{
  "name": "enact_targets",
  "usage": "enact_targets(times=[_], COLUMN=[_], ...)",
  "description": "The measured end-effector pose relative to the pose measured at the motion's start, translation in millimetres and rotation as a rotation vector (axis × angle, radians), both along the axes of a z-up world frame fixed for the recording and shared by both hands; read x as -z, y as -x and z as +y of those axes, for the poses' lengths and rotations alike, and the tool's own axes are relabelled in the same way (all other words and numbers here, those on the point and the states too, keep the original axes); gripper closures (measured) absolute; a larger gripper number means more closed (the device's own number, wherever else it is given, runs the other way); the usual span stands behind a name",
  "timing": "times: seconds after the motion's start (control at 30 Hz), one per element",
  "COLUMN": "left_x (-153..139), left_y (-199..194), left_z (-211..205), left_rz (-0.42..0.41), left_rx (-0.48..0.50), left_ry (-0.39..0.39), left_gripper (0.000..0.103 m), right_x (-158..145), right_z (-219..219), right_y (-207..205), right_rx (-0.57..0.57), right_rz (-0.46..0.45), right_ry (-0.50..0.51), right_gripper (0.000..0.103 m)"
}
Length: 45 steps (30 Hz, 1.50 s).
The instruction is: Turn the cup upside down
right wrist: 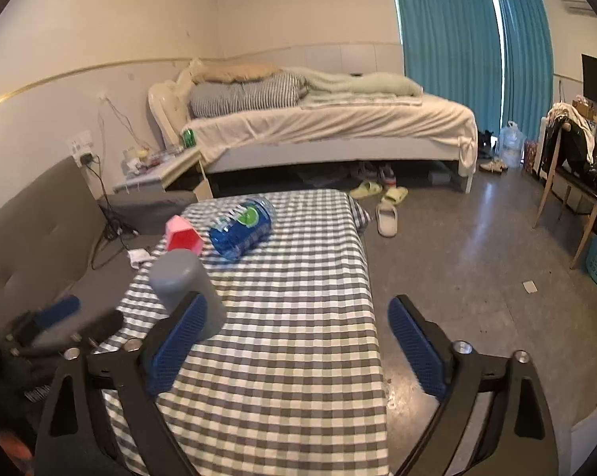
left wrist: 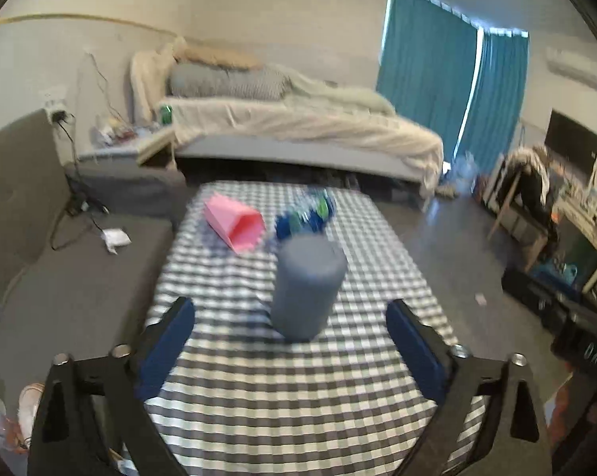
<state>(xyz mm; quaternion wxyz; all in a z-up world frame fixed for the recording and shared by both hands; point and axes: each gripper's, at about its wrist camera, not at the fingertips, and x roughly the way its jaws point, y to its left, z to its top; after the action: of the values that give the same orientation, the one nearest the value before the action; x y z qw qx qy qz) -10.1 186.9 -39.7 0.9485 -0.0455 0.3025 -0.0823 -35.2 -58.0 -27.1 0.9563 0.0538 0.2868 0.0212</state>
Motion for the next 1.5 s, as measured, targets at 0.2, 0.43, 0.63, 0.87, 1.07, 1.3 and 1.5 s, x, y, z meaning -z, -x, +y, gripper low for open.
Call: enact_targets(times=[0.2, 0.43, 0.63, 0.87, 1.07, 1.3, 1.5], left_x=[-10, -12, -8, -8, -7, -8, -9], left_y=[18, 30, 34, 37, 37, 38, 38], left_z=[35, 48, 54, 54, 52, 46, 45], left_rz=[-0.055, -0.124, -0.136, -0.150, -0.140, -0.143, -0.152], left_rx=[-0.083, -0.112, -0.138, -0.136, -0.124, -0.112, -0.119], left_ry=[0.016, -0.022, -0.028, -0.035, -0.032, -0.062, -0.065], left_gripper=[0.000, 0.000, 0.000, 0.000, 0.000, 0.000, 0.000], right_x=[-13, -9, -13, -14, -14, -13, -12], right_z=[15, 32, 43, 51, 52, 52, 53], right_y=[26, 30, 36, 40, 41, 42, 40], right_rx=[0.016, 0.068, 0.021, -0.018, -0.033, -0.043, -0.043], right_rz=[-0.101, -0.132, -0.173, -0.182, -0.181, -0.175, -0.169], right_ry=[-0.004, 0.052, 0.087, 0.113, 0.105, 0.096, 0.096], right_gripper=[0.000, 0.000, 0.000, 0.000, 0.000, 0.000, 0.000])
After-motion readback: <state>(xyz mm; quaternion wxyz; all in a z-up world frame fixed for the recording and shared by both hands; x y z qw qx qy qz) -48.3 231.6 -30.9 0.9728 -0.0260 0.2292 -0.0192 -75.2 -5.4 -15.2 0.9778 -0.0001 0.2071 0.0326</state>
